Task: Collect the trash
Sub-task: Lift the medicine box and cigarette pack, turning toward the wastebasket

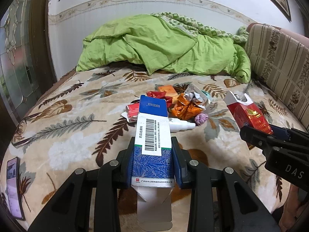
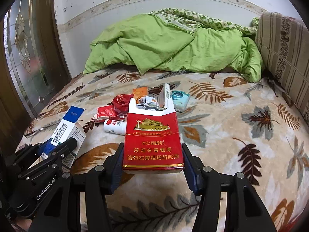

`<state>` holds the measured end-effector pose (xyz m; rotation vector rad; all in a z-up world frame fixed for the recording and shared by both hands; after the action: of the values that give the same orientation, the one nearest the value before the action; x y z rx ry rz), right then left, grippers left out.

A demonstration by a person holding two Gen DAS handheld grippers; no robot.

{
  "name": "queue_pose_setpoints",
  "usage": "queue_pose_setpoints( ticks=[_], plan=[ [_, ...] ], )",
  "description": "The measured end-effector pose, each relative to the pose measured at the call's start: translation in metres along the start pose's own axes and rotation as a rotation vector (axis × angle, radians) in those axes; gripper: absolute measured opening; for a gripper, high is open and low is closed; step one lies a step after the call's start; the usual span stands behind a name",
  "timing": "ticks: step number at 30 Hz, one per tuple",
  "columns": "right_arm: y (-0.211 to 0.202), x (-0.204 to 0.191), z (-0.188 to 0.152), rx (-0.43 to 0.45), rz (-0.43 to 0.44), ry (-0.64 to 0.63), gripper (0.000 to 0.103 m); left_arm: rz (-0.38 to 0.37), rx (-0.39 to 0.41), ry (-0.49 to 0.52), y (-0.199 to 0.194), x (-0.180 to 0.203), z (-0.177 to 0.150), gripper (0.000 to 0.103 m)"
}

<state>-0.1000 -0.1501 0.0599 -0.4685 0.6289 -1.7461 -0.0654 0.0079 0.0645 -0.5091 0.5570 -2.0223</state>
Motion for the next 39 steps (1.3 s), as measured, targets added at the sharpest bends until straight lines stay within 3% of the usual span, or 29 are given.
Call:
queue_pose_setpoints(
  ticks=[14,23,30,39],
  plan=[
    [-0.040,0.023,-0.021,0.006,0.045,0.077,0.059,-0.055,-0.021,-0.005,-0.032,0.037,-0.021,0.032],
    [-0.099,0.048,-0.034,0.027,0.065,0.114,0.059,-0.115,-0.017,0.043,-0.082,0.073,-0.021,0.032],
    [-0.156,0.061,-0.029,0.105,0.099,0.145,0.059,-0.166,0.011,0.076,-0.130,0.104,-0.012,0.032],
    [-0.194,0.077,-0.037,0.133,0.112,0.156,0.059,-0.234,0.012,0.082,-0.140,0.127,-0.004,0.032]
  ],
)
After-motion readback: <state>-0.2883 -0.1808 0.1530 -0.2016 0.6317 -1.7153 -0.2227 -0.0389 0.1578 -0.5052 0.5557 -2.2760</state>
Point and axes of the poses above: each gripper's, at about its wrist camera, not at the fingertips, and y roughly the way its jaws point, x to its right, z to its top, the point moved 2 cm from there along y, roughly the way its jaws point, and after that the axes turned 12 degrees about -z, right-handed, at the moved point
